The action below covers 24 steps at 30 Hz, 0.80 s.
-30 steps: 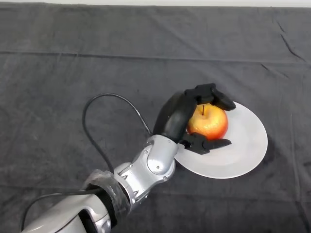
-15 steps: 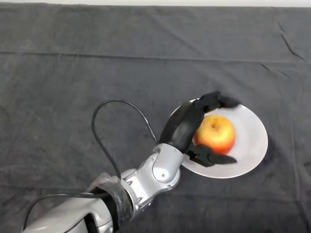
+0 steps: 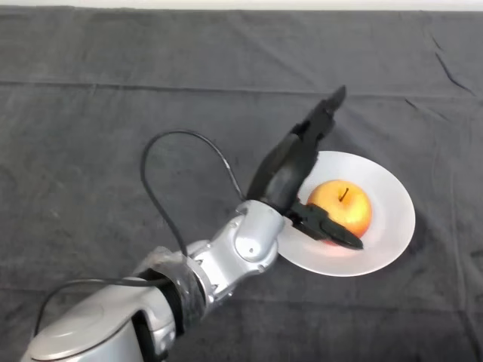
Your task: Move the apple to the plate
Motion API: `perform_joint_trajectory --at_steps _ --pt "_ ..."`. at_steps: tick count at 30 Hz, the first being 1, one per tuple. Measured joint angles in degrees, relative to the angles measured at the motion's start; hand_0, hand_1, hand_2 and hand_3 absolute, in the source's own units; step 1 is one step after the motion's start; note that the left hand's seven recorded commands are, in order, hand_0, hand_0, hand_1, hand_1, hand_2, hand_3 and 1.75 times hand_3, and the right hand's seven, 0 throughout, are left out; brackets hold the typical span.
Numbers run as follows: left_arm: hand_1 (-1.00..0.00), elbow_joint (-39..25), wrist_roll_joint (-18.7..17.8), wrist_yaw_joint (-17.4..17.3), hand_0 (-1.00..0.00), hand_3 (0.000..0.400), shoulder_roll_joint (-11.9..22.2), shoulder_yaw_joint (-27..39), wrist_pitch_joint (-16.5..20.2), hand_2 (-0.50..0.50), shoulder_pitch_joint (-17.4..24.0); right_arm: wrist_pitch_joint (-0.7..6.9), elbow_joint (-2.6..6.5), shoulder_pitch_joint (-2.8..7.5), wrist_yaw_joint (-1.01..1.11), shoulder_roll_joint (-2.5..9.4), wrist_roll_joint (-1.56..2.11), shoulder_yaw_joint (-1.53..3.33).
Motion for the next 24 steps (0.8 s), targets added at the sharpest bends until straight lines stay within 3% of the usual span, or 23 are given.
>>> perform_joint_trajectory --at_steps 6,13,20,24 --pt "0.00 -0.76 0.82 0.32 0.00 0.000 5.90 5.92 -4.40 0.00 0.03 -0.01 0.00 0.00 0.04 0.00 0.00 -0.02" --pt "0.00 -10.19 2.58 4.50 0.00 0.000 18.53 14.17 -8.74 0.00 1.96 -0.02 0.00 0.00 0.08 0.00 -0.01 -0.05" --pt "0.00 -19.61 2.61 7.98 0.00 0.000 29.10 23.94 -11.43 0.00 8.78 -0.02 0.00 0.00 0.09 0.00 0.00 -0.06" --pt "0.00 -23.60 2.65 10.63 0.00 0.000 33.14 29.22 -11.56 0.00 14.44 -0.02 0.00 0.00 0.09 0.00 0.00 -0.03"
